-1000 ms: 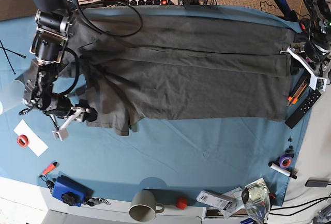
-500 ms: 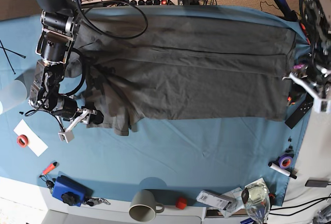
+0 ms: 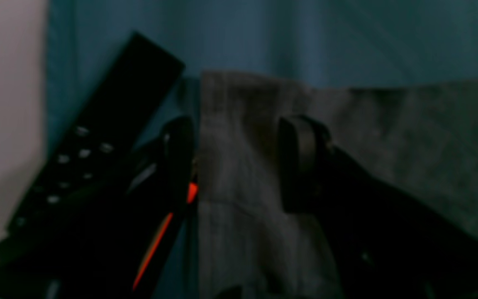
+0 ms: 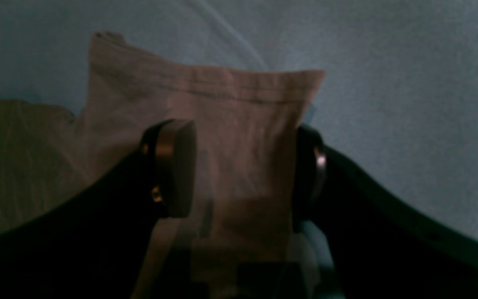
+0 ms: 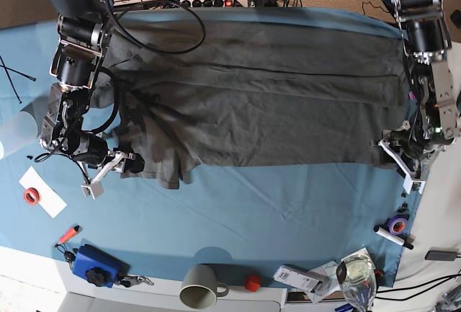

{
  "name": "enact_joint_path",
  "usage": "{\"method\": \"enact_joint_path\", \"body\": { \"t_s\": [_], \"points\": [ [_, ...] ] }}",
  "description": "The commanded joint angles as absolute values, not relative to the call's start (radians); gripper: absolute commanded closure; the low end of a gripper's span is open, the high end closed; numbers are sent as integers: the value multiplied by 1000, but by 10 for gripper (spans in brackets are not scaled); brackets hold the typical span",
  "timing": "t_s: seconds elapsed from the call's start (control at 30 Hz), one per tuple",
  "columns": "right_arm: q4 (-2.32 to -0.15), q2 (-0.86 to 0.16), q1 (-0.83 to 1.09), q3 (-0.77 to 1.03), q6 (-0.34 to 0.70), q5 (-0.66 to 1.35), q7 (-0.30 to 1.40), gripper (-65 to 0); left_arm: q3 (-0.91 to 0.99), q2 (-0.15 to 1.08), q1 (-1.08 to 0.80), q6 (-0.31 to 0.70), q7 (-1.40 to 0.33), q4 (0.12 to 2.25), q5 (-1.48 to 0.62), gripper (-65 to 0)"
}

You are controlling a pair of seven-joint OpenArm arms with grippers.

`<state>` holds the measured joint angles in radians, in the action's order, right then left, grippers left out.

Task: Fold the T-shirt properly
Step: 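Grasp the shirt's hem corners with both grippers, then lift the hem and fold it toward the collar with both grippers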

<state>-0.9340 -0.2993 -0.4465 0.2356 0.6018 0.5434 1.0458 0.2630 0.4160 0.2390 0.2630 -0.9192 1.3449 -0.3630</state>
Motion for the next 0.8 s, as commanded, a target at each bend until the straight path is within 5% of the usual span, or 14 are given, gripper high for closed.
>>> {"method": "enact_joint_path", "body": {
  "t_s": [0.0, 0.43, 0.67, 0.77],
  "points": [
    [-937, -310, -460, 235, 595, 514, 1088, -339, 262, 432, 276, 264, -906, 1333, -369, -326],
    [-937, -310, -460, 235, 595, 516, 1096, -331, 257, 423, 319, 264, -889, 1145, -369, -306],
    [-937, -310, -461, 235, 595, 527, 1095, -103, 257, 393, 319, 309, -917, 1145, -439, -150],
    [-937, -310, -461, 235, 595, 527, 1095, -8, 257, 386, 318, 308, -920, 1145, -439, -31]
  ]
}}
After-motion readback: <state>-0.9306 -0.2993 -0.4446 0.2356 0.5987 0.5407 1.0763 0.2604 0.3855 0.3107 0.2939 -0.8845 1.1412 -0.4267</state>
